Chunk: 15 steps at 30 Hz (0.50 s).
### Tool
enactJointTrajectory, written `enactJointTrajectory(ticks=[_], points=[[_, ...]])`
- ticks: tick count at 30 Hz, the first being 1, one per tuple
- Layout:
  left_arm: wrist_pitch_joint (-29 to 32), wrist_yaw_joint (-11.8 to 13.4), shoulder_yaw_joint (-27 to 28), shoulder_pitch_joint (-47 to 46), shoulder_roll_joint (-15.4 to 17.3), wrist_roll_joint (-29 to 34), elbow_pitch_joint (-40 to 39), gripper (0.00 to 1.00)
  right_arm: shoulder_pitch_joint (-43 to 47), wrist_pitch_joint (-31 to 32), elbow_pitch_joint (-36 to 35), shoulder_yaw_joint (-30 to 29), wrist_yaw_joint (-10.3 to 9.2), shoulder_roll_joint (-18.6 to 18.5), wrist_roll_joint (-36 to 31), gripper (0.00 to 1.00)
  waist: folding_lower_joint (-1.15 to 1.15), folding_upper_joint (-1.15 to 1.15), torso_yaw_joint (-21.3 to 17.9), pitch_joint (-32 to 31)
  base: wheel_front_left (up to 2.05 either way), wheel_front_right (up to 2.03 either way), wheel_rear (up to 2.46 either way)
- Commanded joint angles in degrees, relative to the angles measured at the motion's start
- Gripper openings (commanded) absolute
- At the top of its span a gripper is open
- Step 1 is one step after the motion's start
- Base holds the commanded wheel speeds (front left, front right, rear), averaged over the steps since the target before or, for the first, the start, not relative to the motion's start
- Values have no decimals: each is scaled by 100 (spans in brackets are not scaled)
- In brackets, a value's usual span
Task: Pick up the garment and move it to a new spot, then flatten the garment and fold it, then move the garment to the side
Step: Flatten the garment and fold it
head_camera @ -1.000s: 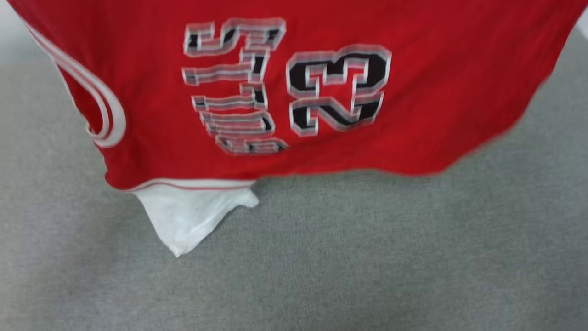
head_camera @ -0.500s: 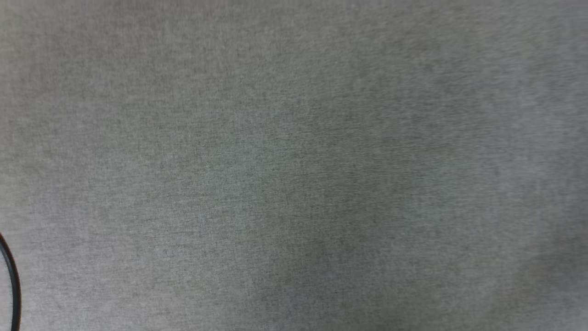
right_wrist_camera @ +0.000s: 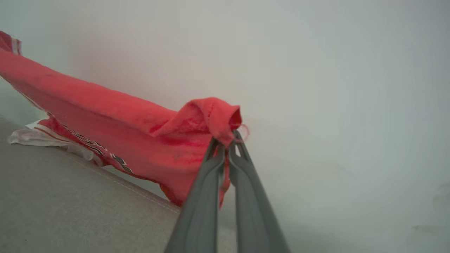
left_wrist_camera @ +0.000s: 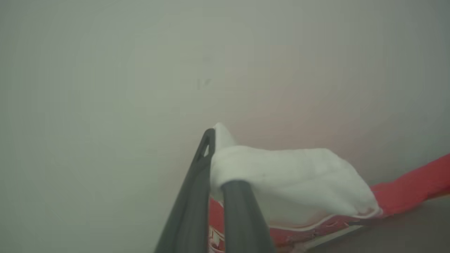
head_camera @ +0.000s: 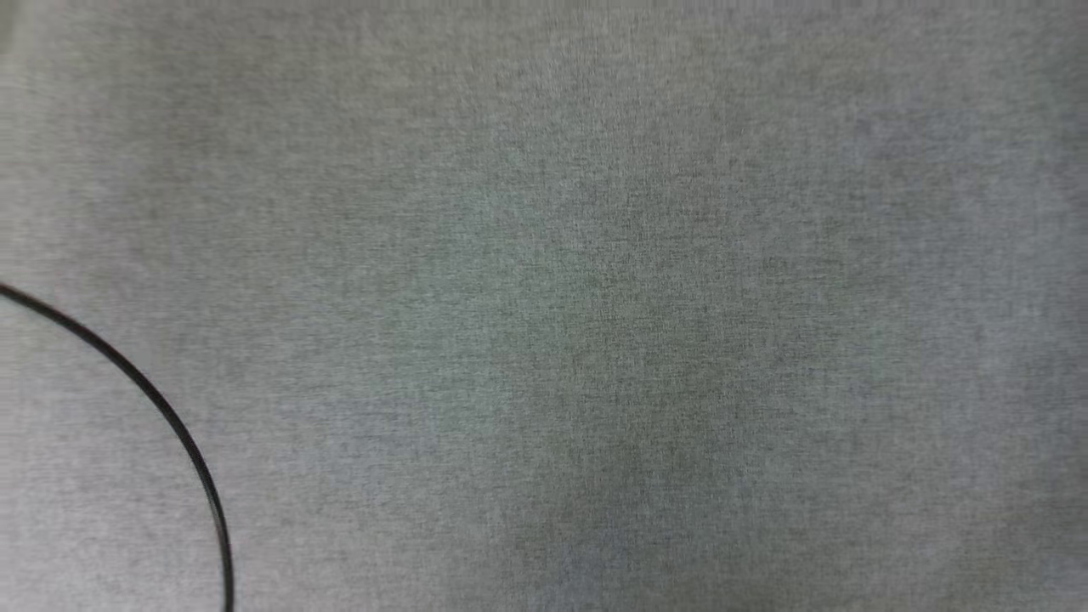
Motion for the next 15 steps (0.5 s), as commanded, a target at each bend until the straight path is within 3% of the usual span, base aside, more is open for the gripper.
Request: enactJointTrajectory(ticks=[1,7,15], points=[[-65,-6,-20,260,0,-37,-20,0,199,-61,40,84,-6,50,59,0,-1,0,28,-187,0,0,0],[-284,121,-200,2084,-48,-212,-240,0,1278,-249,139,664,-6,-110,394,0,-1,0,66,-799,0,0,0],[-63,411,-483,4417,308,-385,-934,0,2602,-297,-109,1642,-7,-475,875,0,-1,0,136,-1709,0,0,0]])
